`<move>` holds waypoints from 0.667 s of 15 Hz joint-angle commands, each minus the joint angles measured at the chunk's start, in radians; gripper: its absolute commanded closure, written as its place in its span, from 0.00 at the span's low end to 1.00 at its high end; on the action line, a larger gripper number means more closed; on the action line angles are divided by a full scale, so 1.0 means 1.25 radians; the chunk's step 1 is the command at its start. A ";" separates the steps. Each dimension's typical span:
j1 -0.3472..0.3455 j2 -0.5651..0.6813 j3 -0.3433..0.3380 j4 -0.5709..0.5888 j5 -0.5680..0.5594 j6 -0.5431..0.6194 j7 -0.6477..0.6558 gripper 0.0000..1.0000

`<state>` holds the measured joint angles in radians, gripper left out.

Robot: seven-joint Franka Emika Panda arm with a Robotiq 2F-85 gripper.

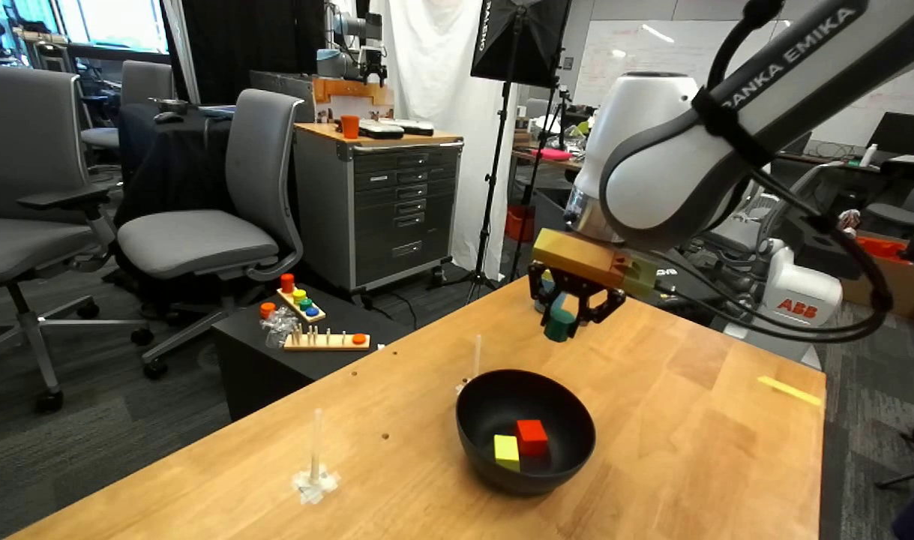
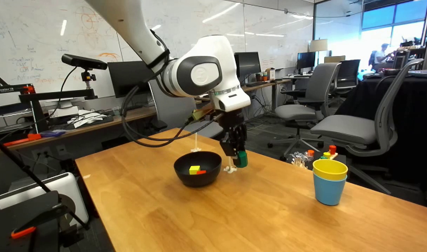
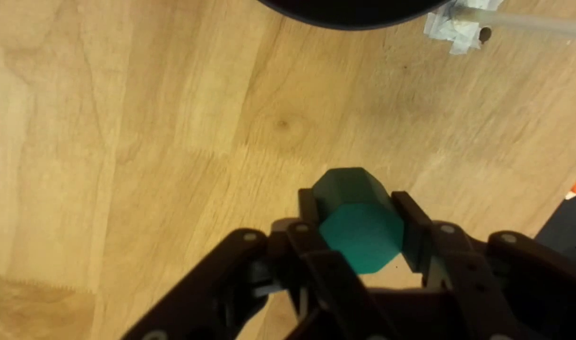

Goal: Put the blocks in the bowl beginning with the orange, yellow, then the green one

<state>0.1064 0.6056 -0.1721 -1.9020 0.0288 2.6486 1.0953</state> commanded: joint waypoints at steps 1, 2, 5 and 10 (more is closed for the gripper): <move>0.018 -0.108 -0.003 -0.105 -0.020 -0.003 -0.036 0.82; 0.021 -0.126 0.001 -0.128 -0.024 -0.002 -0.044 0.82; 0.031 -0.168 0.023 -0.201 -0.028 0.004 -0.074 0.82; 0.074 -0.202 0.049 -0.280 -0.037 0.042 -0.061 0.82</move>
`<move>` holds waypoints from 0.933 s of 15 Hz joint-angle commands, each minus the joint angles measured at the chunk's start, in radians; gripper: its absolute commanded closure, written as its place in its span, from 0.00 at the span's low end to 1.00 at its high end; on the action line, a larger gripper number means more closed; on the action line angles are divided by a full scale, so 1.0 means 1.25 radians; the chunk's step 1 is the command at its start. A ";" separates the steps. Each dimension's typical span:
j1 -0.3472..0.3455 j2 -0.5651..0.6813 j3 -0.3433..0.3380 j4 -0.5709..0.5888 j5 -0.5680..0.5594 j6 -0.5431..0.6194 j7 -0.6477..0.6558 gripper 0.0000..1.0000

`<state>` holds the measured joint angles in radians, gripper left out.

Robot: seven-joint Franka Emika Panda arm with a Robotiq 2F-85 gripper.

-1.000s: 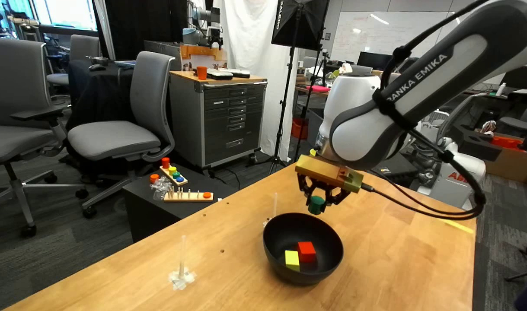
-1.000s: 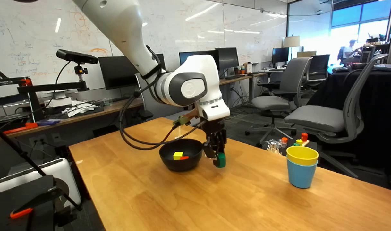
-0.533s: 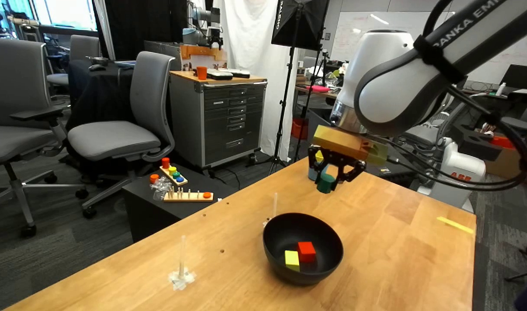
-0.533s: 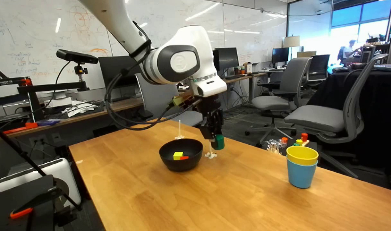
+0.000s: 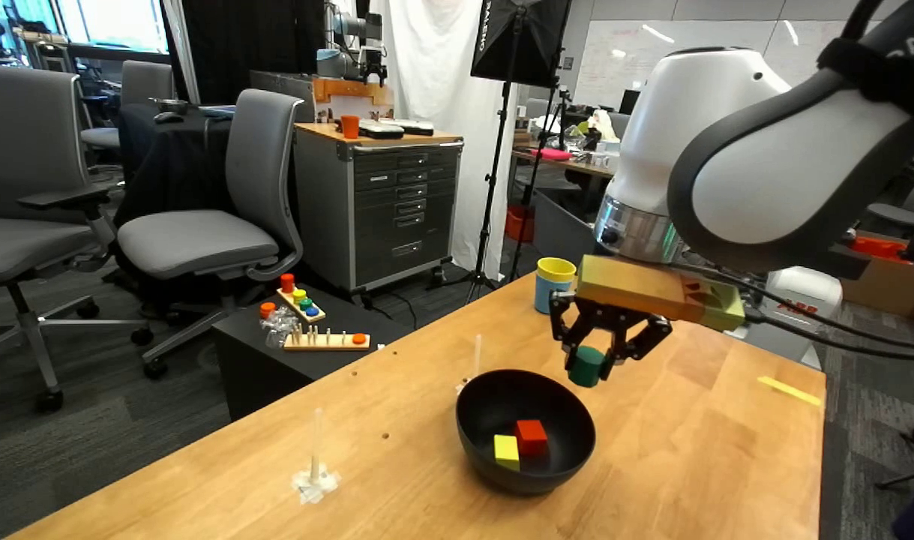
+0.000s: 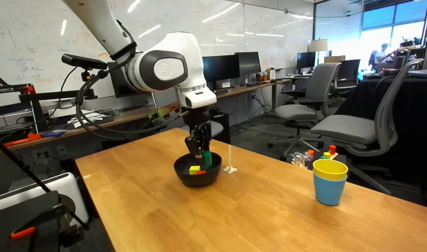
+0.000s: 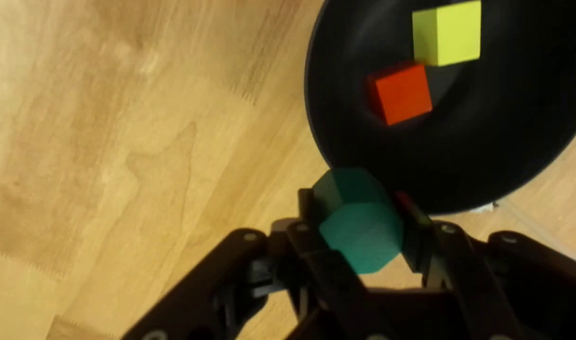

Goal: Put the blocks in the bowl beginning with the orange, yellow, then the green one

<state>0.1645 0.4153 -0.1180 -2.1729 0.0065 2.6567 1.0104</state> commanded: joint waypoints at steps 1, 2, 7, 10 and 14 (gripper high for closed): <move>0.040 -0.048 0.004 -0.069 -0.028 0.049 0.016 0.82; 0.062 -0.040 -0.009 -0.072 -0.050 0.074 0.035 0.82; 0.179 0.012 -0.102 -0.070 -0.192 0.205 0.155 0.82; 0.254 0.055 -0.174 -0.058 -0.240 0.247 0.218 0.82; 0.302 0.109 -0.201 -0.041 -0.210 0.241 0.239 0.82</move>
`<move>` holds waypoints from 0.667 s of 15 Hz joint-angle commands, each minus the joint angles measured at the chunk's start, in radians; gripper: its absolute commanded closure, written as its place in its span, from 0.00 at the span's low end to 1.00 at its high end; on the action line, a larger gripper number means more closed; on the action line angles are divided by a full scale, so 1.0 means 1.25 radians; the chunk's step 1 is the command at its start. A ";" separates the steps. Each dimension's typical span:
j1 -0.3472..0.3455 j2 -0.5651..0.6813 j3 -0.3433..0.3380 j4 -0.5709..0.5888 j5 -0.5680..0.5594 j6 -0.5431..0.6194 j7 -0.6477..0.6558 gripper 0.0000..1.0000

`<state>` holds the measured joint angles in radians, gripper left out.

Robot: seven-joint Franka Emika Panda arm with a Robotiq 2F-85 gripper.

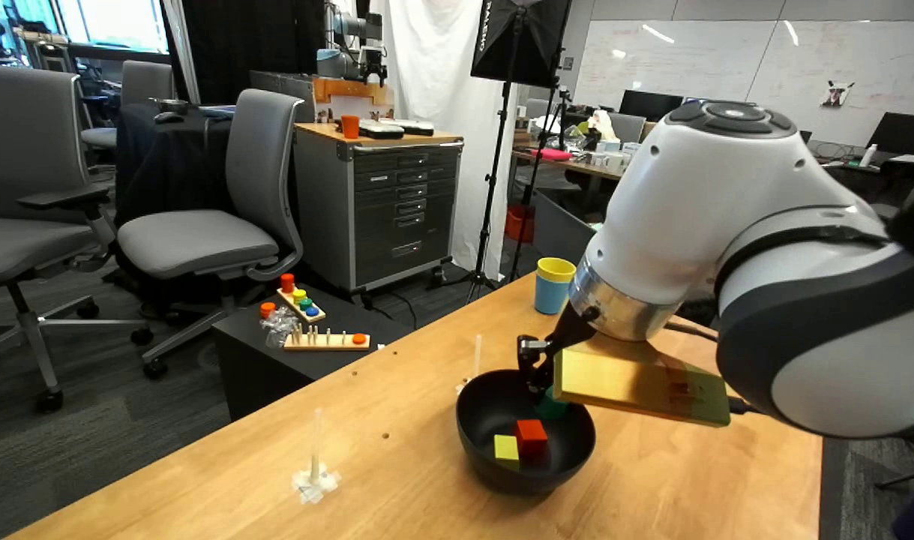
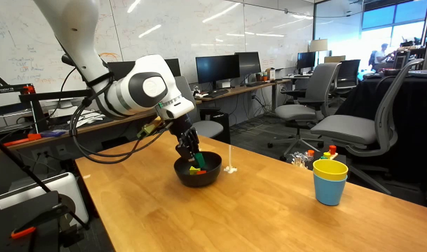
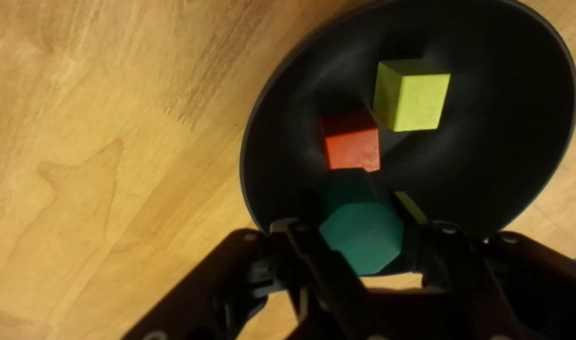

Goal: Put the blocks in the bowl beginning with the orange, yellow, then the green one

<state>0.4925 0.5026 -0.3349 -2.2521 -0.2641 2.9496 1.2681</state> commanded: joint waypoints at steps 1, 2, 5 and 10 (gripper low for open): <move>0.040 0.051 -0.020 0.032 0.017 -0.007 0.035 0.82; 0.036 0.060 -0.008 0.042 0.032 -0.021 0.036 0.82; 0.034 0.081 0.008 0.068 0.063 -0.040 0.040 0.82; 0.031 0.100 0.014 0.099 0.089 -0.062 0.042 0.35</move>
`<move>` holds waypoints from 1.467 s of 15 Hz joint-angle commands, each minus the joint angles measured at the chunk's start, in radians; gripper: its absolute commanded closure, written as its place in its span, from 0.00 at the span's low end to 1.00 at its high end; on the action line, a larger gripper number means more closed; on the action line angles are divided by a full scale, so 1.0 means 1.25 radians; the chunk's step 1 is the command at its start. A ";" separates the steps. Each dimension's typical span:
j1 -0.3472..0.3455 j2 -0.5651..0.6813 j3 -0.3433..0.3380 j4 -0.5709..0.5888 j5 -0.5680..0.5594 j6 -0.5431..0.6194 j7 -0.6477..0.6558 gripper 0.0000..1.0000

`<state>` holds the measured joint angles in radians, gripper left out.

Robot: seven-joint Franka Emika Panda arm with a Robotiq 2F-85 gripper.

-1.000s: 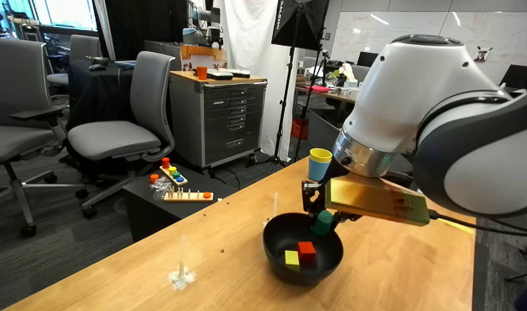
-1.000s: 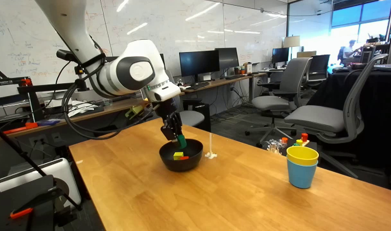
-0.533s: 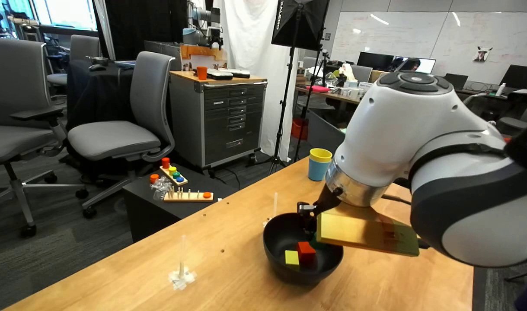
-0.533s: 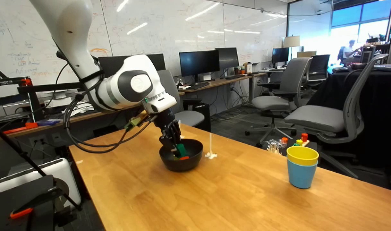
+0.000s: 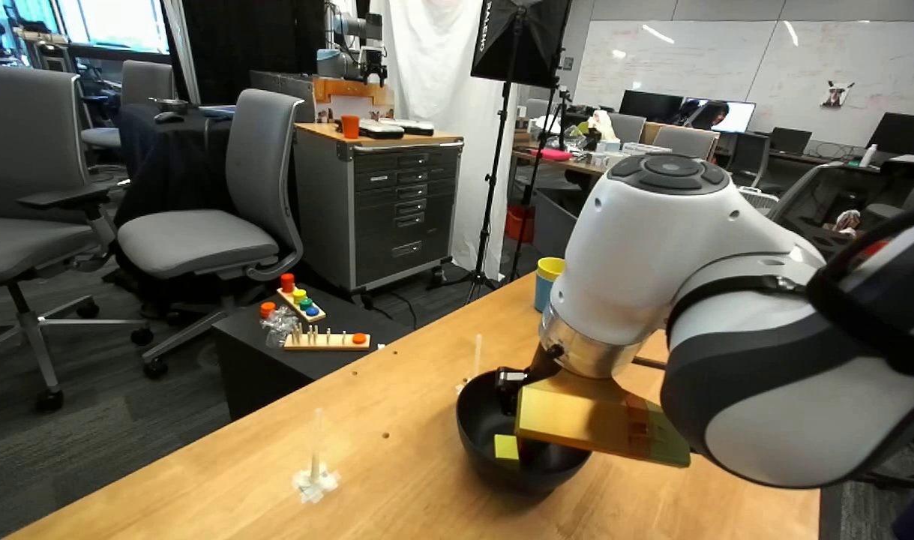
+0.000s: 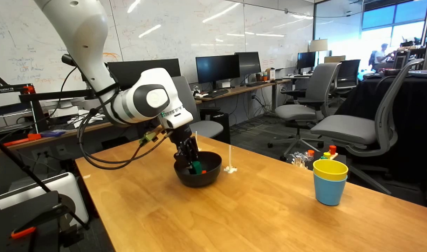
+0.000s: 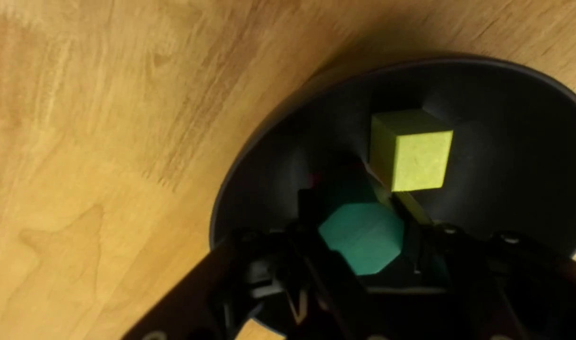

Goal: Put the blocks in the bowl beginning with the orange, yellow, then the green one

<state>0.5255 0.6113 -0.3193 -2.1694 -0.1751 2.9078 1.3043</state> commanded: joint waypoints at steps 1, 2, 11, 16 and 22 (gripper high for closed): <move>0.004 0.014 0.000 0.037 0.017 -0.031 0.013 0.25; 0.003 0.013 -0.001 0.039 0.016 -0.035 0.014 0.16; -0.038 -0.071 -0.012 0.021 -0.001 -0.080 -0.015 0.00; -0.089 -0.192 0.003 -0.029 -0.066 -0.157 -0.075 0.00; -0.268 -0.431 0.158 -0.133 -0.001 -0.282 -0.408 0.00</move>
<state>0.3014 0.2603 -0.2255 -2.2349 -0.2297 2.6312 0.9905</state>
